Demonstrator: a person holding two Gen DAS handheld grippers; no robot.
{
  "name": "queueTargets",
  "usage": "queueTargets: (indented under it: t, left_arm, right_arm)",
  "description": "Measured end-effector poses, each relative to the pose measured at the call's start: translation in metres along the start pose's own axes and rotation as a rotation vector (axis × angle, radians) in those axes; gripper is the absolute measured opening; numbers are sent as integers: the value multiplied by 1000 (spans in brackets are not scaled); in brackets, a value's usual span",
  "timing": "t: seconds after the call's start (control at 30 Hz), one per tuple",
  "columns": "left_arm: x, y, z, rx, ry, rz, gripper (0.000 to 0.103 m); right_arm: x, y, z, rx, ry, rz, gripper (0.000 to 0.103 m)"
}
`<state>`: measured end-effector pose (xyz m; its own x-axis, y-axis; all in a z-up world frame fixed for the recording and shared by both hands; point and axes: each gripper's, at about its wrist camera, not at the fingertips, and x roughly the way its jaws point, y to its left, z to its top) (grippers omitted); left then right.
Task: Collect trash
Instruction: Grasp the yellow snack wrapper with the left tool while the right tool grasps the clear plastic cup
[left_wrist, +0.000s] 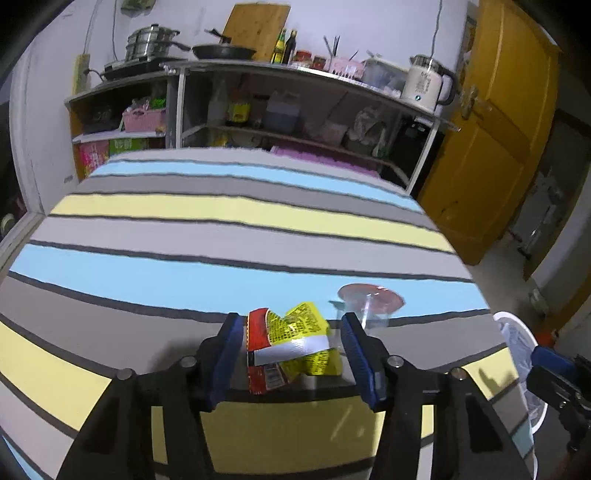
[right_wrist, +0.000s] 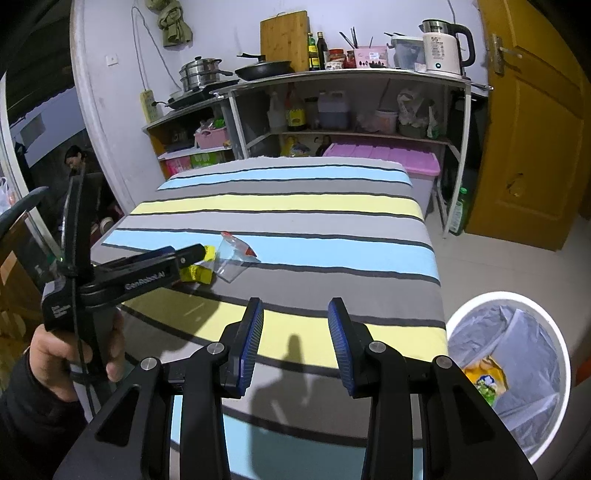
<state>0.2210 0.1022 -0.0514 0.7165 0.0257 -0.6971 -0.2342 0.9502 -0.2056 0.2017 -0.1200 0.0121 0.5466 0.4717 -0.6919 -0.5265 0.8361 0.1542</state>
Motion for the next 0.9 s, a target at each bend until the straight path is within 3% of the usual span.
queueTargets:
  t: [0.27,0.33,0.9]
  left_arm:
    - [19,0,1,-7,77,10,47]
    - [18,2,1,-12,72,-2,34]
    - [-28,53,-15,-78,-14,-41,33]
  right_arm:
    - [18,5,8,1,20,15,38]
    - [21,8,9,0,25,16,38]
    - [74,55,33,-18,84,46,38]
